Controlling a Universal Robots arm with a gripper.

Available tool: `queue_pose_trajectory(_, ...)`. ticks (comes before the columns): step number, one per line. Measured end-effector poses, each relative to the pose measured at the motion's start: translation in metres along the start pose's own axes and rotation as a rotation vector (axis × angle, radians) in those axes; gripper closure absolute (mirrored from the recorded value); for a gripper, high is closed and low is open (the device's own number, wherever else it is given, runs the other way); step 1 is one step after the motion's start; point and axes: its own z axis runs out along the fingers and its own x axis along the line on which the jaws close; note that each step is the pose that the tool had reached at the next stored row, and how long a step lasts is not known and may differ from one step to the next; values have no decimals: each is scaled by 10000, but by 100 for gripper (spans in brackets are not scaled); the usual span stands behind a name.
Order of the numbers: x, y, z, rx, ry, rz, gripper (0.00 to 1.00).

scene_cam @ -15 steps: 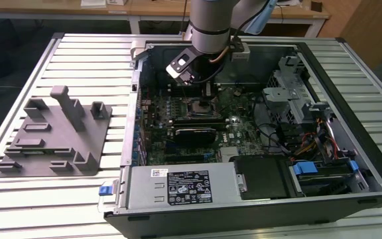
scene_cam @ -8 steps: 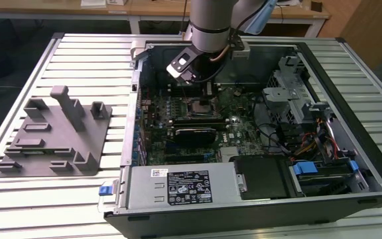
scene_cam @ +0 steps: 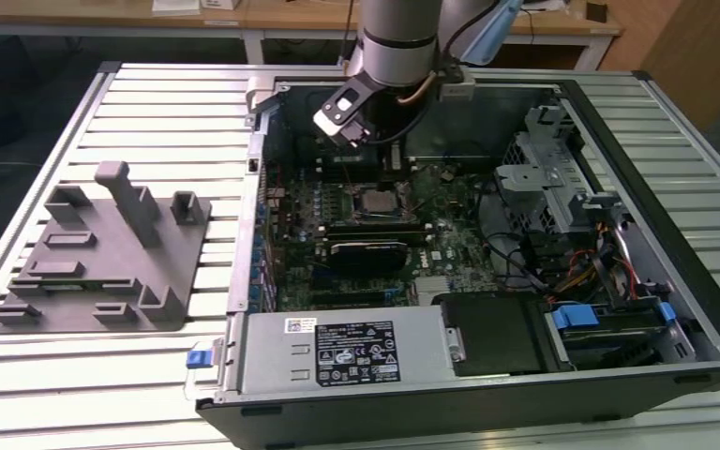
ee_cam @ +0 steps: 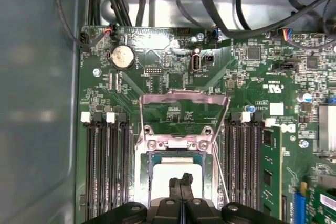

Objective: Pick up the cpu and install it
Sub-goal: 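Place the cpu into insertion slot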

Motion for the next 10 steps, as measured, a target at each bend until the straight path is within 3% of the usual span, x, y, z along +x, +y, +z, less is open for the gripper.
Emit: queue_pose_trajectory(10, -5, 4, -139, 0, 0, 0, 89)
